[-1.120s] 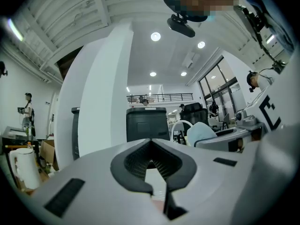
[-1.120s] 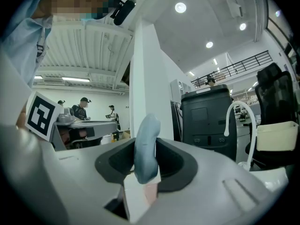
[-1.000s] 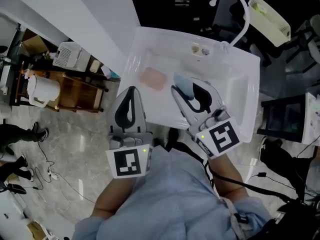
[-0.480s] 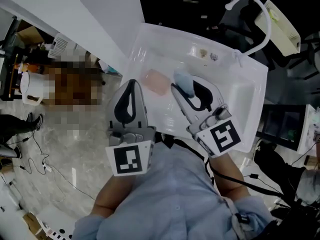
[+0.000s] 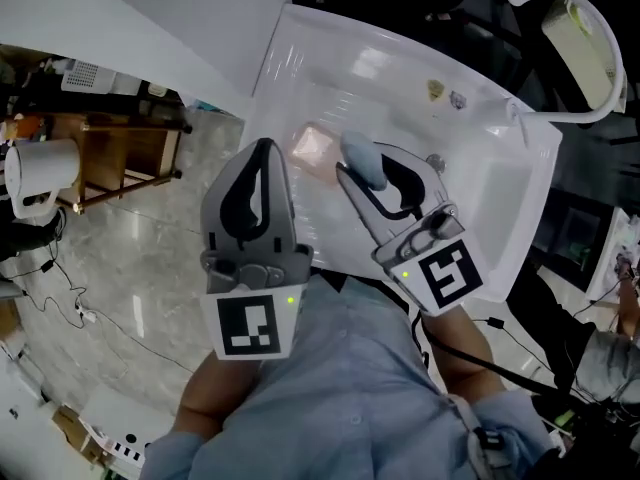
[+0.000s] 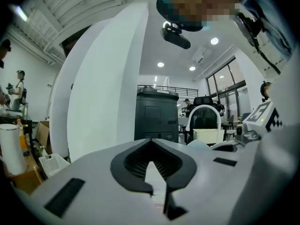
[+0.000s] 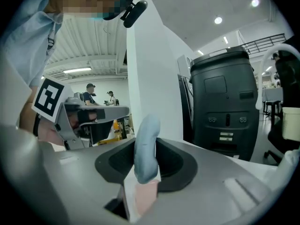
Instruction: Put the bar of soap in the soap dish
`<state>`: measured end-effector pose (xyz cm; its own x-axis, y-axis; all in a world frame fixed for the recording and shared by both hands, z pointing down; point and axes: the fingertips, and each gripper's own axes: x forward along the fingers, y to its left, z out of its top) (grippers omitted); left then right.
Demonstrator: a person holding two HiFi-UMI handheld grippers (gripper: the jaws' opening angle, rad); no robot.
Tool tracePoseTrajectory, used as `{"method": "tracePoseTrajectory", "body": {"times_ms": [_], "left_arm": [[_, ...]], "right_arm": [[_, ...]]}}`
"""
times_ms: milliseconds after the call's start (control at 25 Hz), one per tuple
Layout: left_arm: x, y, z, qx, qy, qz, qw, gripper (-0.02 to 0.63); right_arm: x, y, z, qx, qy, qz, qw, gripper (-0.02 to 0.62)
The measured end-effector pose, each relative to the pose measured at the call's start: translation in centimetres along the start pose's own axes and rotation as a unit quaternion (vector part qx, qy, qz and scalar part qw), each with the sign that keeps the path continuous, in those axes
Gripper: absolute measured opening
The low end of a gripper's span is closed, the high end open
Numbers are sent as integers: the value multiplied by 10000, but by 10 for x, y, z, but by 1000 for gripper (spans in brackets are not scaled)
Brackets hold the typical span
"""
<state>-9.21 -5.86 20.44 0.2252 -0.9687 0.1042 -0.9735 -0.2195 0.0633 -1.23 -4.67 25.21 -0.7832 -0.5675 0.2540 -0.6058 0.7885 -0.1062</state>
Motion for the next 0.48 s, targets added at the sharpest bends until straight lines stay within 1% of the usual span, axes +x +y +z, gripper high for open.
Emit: {"method": "tracePoseTrajectory", "body": {"times_ms": [200,480], "left_arm": [[9,18,-21,-207,213,-163,9994,6],[33,27,-51,-324,462,-328,9979,6]], "right_arm": [[26,2,-39,179,411,45,9990,120],[52,-11,-84,273,738,18,9969,120]]}}
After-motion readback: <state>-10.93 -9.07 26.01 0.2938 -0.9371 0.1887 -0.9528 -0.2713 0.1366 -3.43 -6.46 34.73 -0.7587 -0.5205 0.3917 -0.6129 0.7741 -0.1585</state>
